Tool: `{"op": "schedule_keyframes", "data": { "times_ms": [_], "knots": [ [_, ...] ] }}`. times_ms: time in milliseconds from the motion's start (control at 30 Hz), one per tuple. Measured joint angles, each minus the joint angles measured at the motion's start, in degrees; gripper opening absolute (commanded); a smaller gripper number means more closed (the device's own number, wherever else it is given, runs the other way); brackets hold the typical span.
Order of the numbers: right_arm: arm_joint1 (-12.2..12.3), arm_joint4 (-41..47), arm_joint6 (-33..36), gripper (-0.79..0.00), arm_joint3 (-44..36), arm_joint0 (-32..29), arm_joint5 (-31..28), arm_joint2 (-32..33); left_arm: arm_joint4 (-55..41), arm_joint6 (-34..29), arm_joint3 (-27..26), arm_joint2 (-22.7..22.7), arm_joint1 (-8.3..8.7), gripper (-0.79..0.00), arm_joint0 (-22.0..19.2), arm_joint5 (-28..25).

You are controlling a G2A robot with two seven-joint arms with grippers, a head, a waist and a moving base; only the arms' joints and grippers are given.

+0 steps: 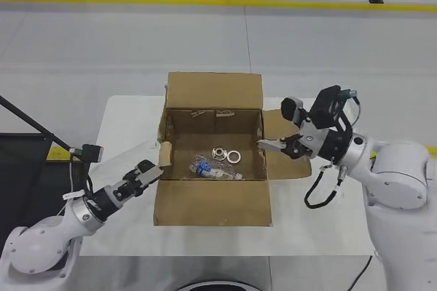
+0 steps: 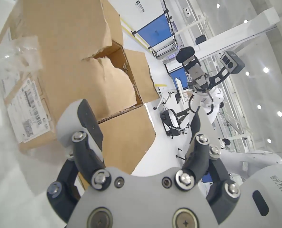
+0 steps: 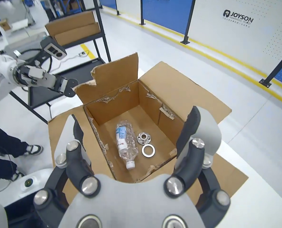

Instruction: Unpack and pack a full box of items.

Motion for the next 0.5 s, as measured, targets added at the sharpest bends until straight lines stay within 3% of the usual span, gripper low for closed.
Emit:
{"op": "schedule_keyframes", "data": {
  "times_ms": [500],
  "knots": [
    [0.4,2.4,-1.2,0.0,1.6,-2.7,2.6,2.4,2.5,3.9,5.5,9.6,0.25,0.0,-8.5,9.6]
  ]
}}
